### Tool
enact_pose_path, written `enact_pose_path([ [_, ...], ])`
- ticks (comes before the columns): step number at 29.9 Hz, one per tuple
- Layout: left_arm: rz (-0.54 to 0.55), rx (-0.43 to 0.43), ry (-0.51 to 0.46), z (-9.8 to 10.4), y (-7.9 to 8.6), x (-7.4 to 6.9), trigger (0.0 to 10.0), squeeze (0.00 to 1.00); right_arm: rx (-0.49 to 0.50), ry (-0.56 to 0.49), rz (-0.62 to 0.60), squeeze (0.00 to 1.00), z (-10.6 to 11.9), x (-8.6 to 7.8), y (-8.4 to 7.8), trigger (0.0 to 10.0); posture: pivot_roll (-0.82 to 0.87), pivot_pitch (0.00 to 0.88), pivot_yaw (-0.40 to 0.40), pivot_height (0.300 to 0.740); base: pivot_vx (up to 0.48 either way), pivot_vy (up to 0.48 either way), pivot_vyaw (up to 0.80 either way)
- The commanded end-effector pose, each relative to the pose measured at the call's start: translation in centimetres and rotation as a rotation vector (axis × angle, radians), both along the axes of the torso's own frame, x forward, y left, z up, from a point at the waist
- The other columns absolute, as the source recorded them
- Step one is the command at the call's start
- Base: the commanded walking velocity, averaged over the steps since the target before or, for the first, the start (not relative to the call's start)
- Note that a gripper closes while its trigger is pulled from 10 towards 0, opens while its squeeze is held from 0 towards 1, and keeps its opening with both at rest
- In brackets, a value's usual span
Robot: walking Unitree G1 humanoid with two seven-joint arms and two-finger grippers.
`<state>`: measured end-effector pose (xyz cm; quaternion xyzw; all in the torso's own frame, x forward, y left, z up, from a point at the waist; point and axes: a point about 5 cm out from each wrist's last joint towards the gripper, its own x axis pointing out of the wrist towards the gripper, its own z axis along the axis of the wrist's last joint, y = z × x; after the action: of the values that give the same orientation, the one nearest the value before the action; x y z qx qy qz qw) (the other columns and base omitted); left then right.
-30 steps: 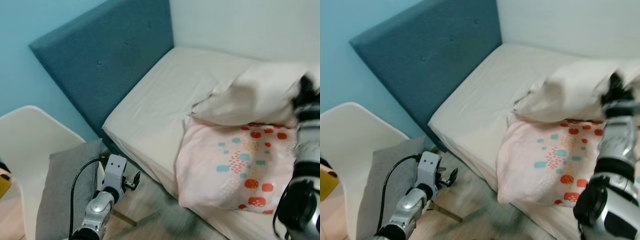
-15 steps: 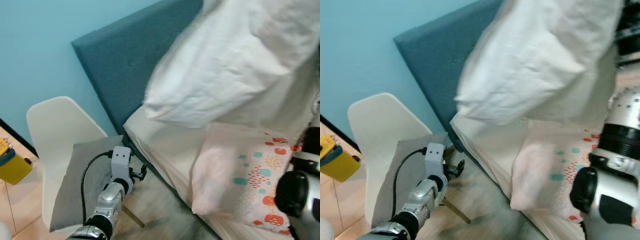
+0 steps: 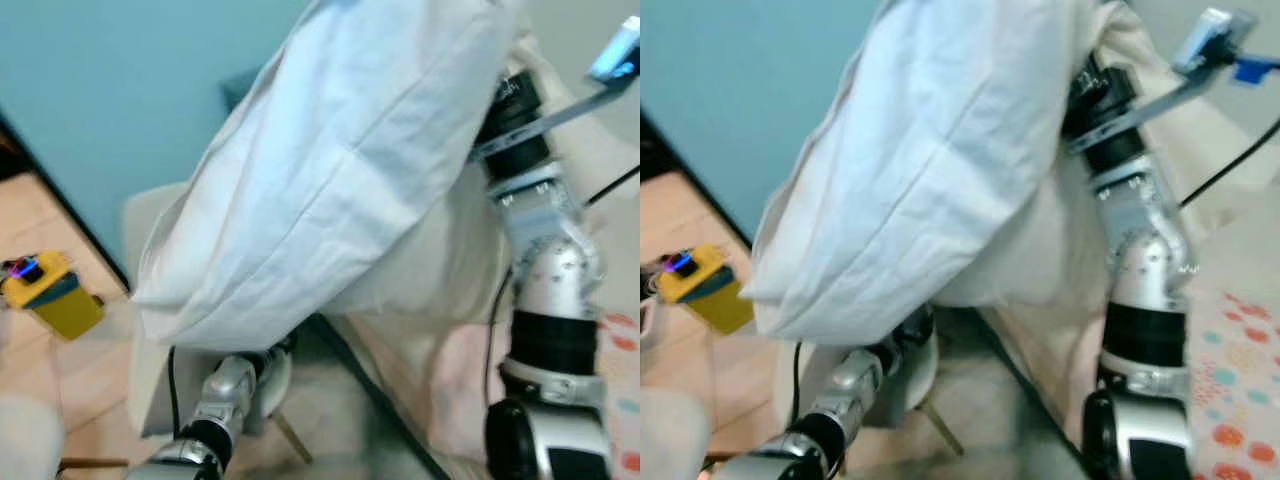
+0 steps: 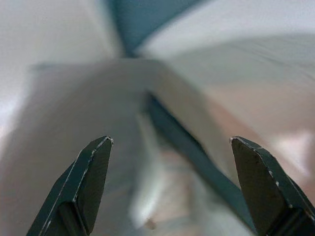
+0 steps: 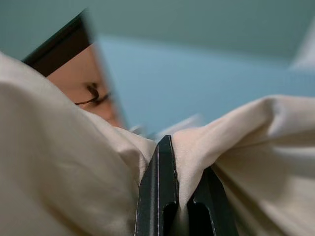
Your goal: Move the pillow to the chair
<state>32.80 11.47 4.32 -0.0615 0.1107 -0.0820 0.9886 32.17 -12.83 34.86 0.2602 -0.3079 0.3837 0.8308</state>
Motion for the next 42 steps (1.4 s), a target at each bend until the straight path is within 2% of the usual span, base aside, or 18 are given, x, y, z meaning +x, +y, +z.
enact_pose_path([
  [1, 0.020, -0.025, 0.035, -1.0, 0.5, -0.7, 10.0, 0.00, -0.024, -0.056, 0.042, 0.00, 0.5, -1.0, 1.0, 0.0, -0.02, 0.000, 0.069, 0.723, 0.000, 0.000, 0.77],
  [7, 0.043, -0.090, 0.041, -1.2, 0.1, -0.9, 10.0, 0.00, -0.135, 0.124, 0.007, 0.00, -4.5, 1.1, 1.6, 0.0, -0.04, 0.000, 0.006, 0.723, 0.000, 0.000, 0.78],
  [8, 0.043, -0.090, 0.041, -1.2, 0.1, -0.9, 10.0, 0.00, -0.135, 0.124, 0.007, 0.00, -4.5, 1.1, 1.6, 0.0, -0.04, 0.000, 0.006, 0.723, 0.000, 0.000, 0.78],
  [11, 0.061, -0.127, 0.032, -1.1, -0.4, -1.0, 10.0, 0.00, -0.181, 0.187, 0.017, 0.00, -6.1, 1.4, 1.8, 0.0, -0.02, 0.000, -0.071, 0.723, 0.000, 0.000, 0.77],
  [15, 0.062, -0.141, 0.028, -1.2, -0.7, -1.1, 10.0, 0.00, -0.197, 0.184, 0.042, 0.00, -5.9, 1.5, 2.1, 0.0, -0.01, 0.000, -0.088, 0.723, 0.000, 0.000, 0.77],
  [19, 0.026, -0.168, 0.010, -1.2, -1.1, -1.4, 10.0, 0.00, -0.203, 0.143, 0.075, 0.00, -4.7, 1.9, 2.8, 0.0, 0.02, 0.000, -0.099, 0.723, 0.000, 0.000, 0.77],
  [28, -0.023, -0.144, -0.021, -0.7, -1.4, -1.2, 10.0, 0.00, -0.185, 0.116, 0.101, 0.00, -4.4, 2.2, 3.8, 0.0, 0.05, 0.000, -0.083, 0.723, 0.000, -0.477, 0.77],
  [37, -0.004, -0.134, -0.054, -0.2, -1.0, -0.8, 10.0, 0.00, -0.203, 0.118, 0.141, 0.00, -4.9, 2.4, 4.6, 0.0, 0.06, 0.000, -0.082, 0.723, 0.000, -0.052, 0.77],
  [42, 0.019, -0.142, -0.066, -0.1, -0.4, -0.8, 10.0, 0.00, -0.258, 0.164, 0.119, 0.00, -6.0, 3.0, 5.1, 0.0, 0.08, 0.000, -0.095, 0.723, 0.000, 0.000, 0.36],
])
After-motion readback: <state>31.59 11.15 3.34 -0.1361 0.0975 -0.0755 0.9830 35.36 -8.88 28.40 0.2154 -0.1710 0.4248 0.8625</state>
